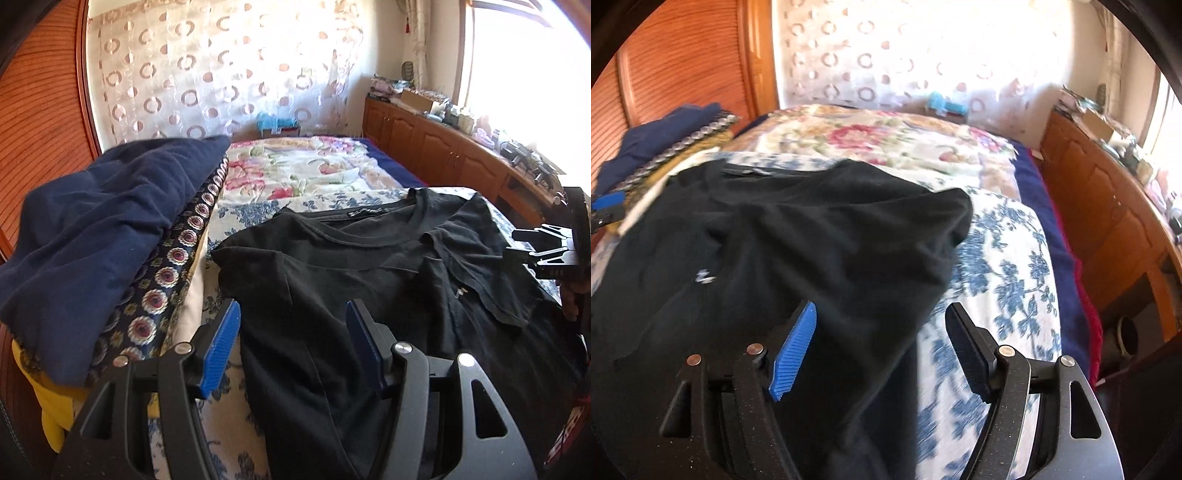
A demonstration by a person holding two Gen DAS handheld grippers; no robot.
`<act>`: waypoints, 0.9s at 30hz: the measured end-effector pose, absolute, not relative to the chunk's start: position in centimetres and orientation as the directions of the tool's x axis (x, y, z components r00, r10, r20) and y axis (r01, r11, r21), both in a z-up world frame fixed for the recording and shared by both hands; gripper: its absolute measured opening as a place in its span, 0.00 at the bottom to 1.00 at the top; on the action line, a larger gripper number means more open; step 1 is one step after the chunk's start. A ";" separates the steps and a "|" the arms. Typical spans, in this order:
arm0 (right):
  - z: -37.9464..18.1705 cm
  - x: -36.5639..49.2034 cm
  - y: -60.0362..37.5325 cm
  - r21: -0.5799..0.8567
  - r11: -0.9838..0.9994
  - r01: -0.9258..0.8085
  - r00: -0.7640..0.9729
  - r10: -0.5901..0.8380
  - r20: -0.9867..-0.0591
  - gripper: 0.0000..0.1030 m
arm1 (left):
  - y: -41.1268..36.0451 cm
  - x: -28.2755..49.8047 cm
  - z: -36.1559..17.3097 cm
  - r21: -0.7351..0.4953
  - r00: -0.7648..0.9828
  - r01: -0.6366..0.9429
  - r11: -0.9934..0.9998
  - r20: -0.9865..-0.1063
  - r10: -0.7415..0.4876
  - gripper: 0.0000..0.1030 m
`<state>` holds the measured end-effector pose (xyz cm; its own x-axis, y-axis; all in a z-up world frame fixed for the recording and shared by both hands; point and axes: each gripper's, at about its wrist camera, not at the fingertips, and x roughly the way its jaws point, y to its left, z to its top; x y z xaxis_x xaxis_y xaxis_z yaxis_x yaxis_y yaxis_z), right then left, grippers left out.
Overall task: Fold small clothes
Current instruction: 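Lay the folded edge flat and withdraw the right gripper, then grasp the edge of the folded black T-shirt with the left gripper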
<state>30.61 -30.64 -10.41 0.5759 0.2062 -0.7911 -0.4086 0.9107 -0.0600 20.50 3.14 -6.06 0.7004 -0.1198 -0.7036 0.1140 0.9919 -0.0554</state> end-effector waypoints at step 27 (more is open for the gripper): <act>-12.1 34.6 -31.8 -0.018 0.918 -0.396 0.550 0.222 -0.805 0.75 | 4.0 26.3 -9.4 -0.118 0.610 0.057 0.991 -0.782 -0.128 0.58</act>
<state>34.64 -31.75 -12.10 0.5501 0.2217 -0.8051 -0.3959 0.9181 -0.0177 26.30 4.05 -9.44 0.6097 -0.1282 -0.7822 0.0574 0.9914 -0.1177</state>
